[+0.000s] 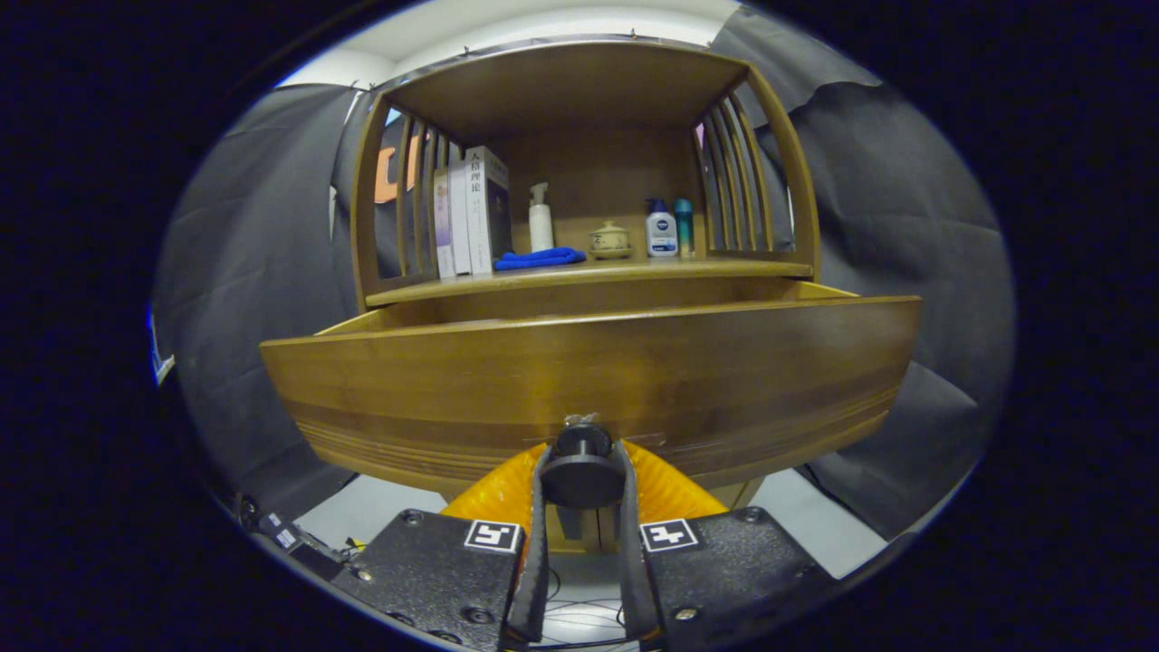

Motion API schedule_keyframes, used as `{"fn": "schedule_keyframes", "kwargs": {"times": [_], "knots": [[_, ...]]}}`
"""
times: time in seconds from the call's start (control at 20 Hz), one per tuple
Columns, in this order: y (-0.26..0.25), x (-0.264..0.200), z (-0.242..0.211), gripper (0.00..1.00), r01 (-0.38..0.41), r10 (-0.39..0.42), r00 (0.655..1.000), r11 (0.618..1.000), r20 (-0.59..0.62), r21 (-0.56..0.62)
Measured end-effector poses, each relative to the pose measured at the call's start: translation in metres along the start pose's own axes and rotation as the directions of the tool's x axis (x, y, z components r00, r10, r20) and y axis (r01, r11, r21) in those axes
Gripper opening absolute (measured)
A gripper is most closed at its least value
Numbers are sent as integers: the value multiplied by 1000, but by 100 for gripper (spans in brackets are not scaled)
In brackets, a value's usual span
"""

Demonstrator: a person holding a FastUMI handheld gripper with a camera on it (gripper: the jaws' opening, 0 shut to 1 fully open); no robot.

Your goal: Pull open the drawer, take out the items inside it, and place them on the countertop above the cabinet.

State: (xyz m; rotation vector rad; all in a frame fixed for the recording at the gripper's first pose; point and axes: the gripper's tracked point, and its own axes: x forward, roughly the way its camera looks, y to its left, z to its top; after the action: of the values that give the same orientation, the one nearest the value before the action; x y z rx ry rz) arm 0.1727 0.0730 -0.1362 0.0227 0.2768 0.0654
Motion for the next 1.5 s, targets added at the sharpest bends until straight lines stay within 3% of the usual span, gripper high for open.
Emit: {"fn": "schedule_keyframes", "kwargs": {"times": [0.5, 1.15, 1.25, 1.5], "knots": [[5, -43, -21, 35, -9, 9, 1000, 1000, 0, -4], [6, -55, -30, 36, -33, 32, 999, 999, -11, -25], [-1, -63, -23, 44, -32, 33, 999, 999, 27, -15], [-27, -108, -7, 100, -15, 16, 999, 1000, 40, -24]]}}
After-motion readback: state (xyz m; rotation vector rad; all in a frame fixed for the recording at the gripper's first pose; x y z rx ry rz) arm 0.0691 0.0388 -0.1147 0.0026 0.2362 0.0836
